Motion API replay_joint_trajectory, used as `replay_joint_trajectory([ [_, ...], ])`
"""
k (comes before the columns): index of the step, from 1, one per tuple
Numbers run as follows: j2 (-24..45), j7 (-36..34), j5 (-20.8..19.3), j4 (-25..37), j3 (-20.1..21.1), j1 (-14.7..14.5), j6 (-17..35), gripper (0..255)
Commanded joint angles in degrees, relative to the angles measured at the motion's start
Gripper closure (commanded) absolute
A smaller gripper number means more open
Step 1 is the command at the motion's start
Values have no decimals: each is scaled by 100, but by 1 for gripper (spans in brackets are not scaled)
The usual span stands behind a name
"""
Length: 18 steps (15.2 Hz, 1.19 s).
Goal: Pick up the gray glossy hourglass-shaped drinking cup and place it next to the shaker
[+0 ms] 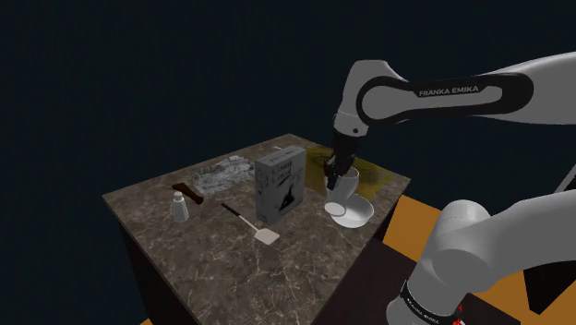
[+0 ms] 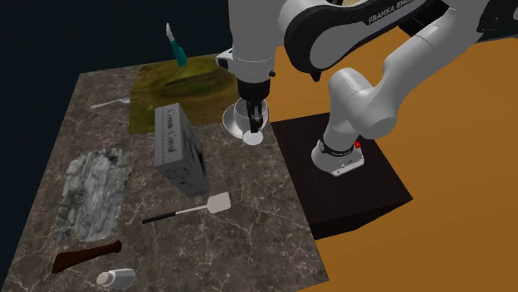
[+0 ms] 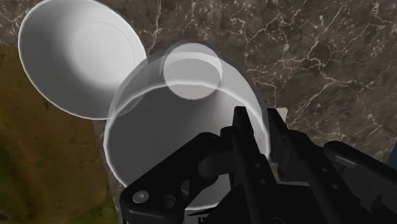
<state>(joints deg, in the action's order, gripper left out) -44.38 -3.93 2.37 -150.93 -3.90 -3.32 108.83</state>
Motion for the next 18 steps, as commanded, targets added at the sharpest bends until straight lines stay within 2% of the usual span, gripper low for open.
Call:
replay_joint_trajectory([
  [1, -41, -8, -4, 145, 0, 3, -185, 255],
  [15, 19, -80, 5, 1236, 23, -15, -1213, 255],
  [18, 643, -276, 138, 1620, 200, -124, -960, 255],
])
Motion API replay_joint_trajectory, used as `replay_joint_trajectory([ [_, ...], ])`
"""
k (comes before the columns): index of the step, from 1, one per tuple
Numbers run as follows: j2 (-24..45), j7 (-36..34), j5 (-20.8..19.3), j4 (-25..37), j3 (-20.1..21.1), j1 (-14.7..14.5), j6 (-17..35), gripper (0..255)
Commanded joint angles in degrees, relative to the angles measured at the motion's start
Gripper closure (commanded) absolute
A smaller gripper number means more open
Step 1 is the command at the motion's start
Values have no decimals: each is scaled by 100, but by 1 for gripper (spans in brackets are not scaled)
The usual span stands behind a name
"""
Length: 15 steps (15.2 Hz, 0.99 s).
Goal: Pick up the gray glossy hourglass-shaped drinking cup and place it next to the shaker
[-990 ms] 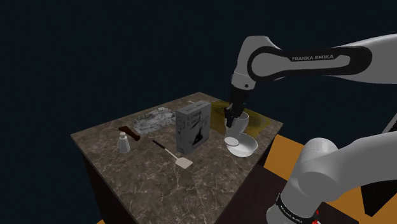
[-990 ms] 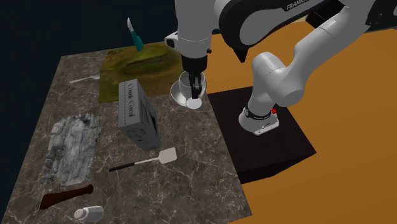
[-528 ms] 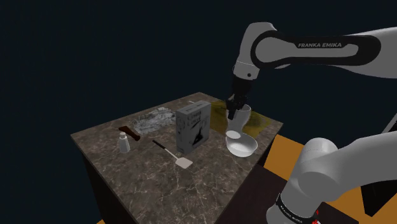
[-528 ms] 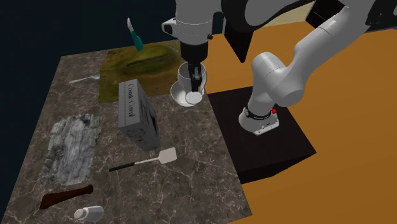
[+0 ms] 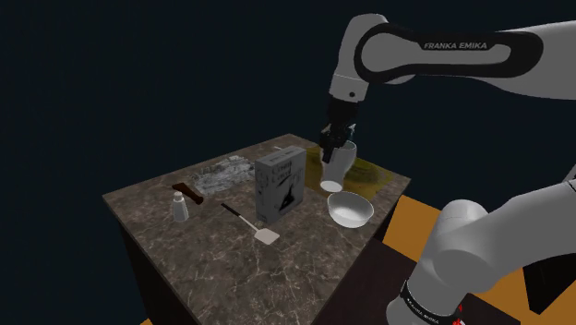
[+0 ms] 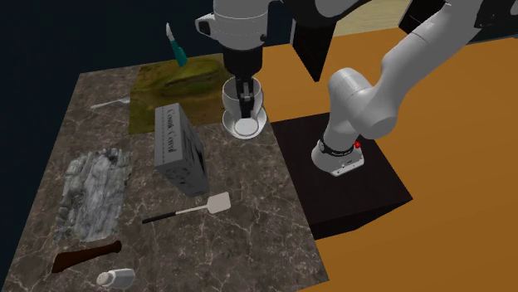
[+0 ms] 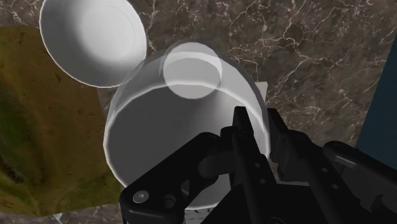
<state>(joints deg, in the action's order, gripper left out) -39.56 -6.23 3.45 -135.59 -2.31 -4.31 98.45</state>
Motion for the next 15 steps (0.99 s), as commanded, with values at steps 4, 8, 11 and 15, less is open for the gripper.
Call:
replay_joint_trajectory([
  [4, 996, -295, 153, 690, 257, -137, 330, 255],
  [8, 1837, -542, 210, 1400, 451, -224, 482, 255],
  [11, 2473, -731, 212, 2007, 582, -282, 529, 255],
  [15, 3341, -988, 160, 2925, 734, -365, 498, 255],
])
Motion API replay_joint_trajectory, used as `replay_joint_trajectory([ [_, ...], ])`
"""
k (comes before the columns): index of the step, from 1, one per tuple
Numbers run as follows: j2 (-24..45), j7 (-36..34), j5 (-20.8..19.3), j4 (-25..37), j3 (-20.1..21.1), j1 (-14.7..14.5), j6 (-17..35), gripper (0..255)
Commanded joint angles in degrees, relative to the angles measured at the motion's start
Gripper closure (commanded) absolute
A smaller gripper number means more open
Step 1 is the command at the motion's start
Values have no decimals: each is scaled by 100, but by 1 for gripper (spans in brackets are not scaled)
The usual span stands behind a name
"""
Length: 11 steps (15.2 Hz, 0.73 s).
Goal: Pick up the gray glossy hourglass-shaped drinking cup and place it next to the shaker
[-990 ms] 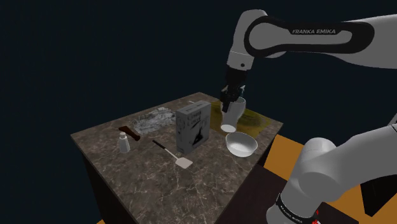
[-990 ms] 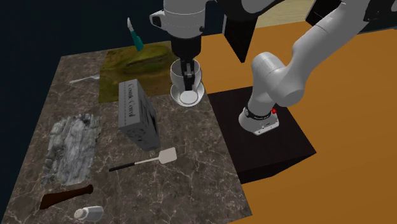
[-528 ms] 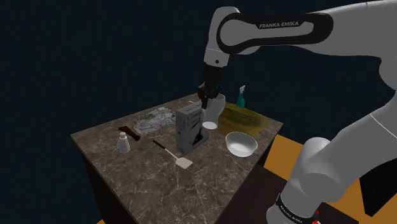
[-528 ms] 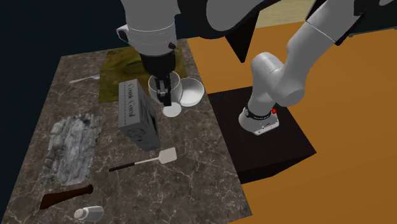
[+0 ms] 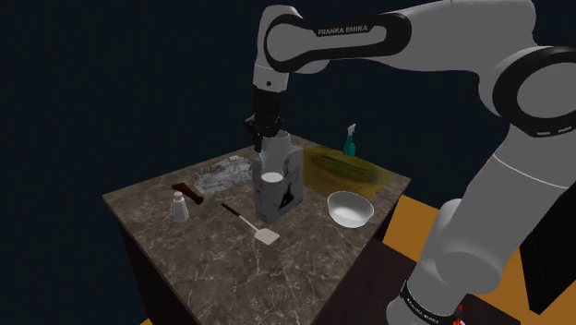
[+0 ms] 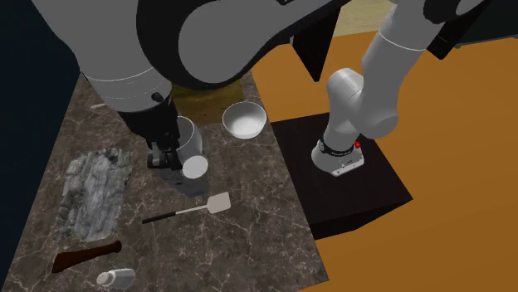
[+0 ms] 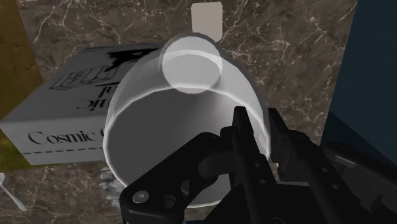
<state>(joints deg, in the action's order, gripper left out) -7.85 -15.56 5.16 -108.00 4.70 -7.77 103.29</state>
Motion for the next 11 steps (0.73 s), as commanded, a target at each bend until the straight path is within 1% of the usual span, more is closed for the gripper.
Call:
replay_joint_trajectory([
  [1, 393, -120, -33, 419, 66, -42, -12, 255],
  [4, 1082, -314, -116, 1244, 157, -120, -136, 255],
  [7, 1821, -502, -222, 2199, 226, -223, -345, 255],
  [9, 2358, -622, -304, 2939, 261, -308, -545, 255],
  [11, 2956, -734, -392, 3810, 283, -411, -815, 255],
])
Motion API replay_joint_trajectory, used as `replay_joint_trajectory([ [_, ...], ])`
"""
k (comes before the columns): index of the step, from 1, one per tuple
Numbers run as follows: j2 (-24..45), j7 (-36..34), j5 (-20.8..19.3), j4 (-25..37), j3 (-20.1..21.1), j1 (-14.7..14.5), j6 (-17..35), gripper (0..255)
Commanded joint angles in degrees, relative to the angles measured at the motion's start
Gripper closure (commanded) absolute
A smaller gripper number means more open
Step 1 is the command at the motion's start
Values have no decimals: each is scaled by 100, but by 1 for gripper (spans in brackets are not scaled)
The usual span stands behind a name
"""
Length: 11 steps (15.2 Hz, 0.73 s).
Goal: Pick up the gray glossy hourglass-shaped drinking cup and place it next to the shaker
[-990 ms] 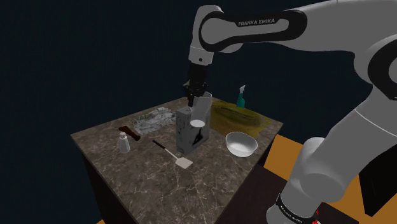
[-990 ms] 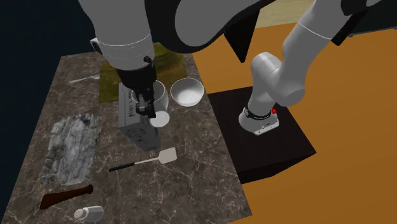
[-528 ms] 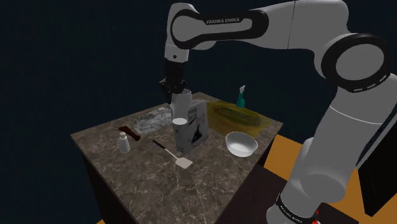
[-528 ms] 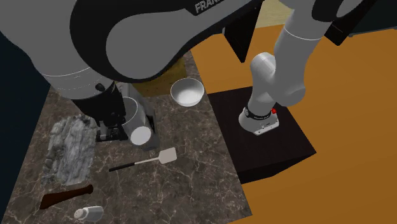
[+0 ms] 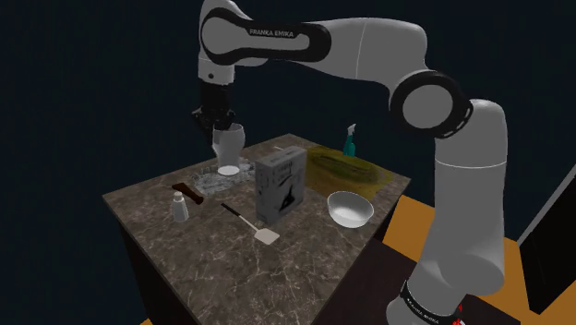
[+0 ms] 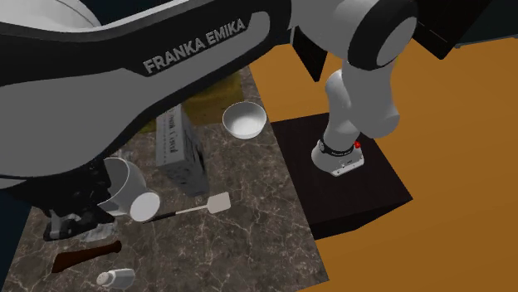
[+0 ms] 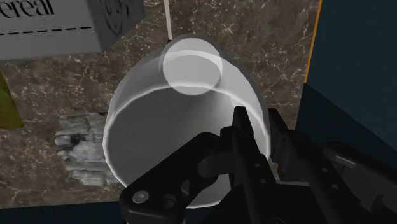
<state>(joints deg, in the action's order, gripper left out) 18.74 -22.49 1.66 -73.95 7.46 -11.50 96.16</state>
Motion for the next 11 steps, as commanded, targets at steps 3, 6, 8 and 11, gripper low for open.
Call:
replay_joint_trajectory([
  [3, 1466, -190, -190, 2240, 14, -251, -765, 255],
  [6, 2264, -236, -260, 3514, -15, -397, -1237, 255],
  [8, 2016, -228, -239, 2921, -7, -354, -893, 255],
  [11, 1795, -215, -219, 2306, 0, -313, -500, 255],
])
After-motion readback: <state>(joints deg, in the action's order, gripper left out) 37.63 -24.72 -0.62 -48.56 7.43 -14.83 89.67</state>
